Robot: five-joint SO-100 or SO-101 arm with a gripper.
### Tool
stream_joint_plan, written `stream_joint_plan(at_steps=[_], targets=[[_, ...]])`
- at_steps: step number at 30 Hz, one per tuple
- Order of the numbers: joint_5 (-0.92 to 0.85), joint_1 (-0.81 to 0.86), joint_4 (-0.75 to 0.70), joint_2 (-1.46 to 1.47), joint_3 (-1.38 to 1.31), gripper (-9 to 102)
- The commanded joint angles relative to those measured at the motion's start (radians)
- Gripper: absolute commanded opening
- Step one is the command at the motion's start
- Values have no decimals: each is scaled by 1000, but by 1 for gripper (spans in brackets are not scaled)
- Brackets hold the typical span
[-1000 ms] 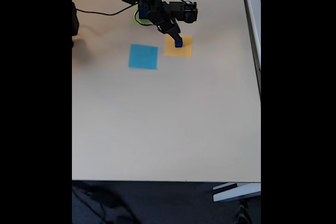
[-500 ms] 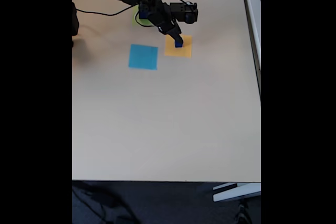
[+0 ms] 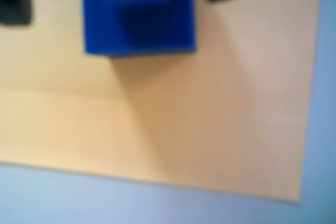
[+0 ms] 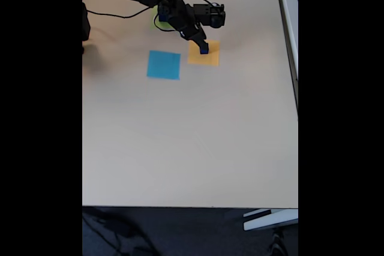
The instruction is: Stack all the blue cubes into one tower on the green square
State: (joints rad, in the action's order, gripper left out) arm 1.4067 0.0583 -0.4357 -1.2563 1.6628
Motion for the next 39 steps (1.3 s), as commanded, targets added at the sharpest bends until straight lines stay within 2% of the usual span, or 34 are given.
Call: stream_joint_plan(at_steps=[1, 39], targets=[[-5, 9, 21, -17, -5, 14], [8, 12, 21, -18, 20, 7]])
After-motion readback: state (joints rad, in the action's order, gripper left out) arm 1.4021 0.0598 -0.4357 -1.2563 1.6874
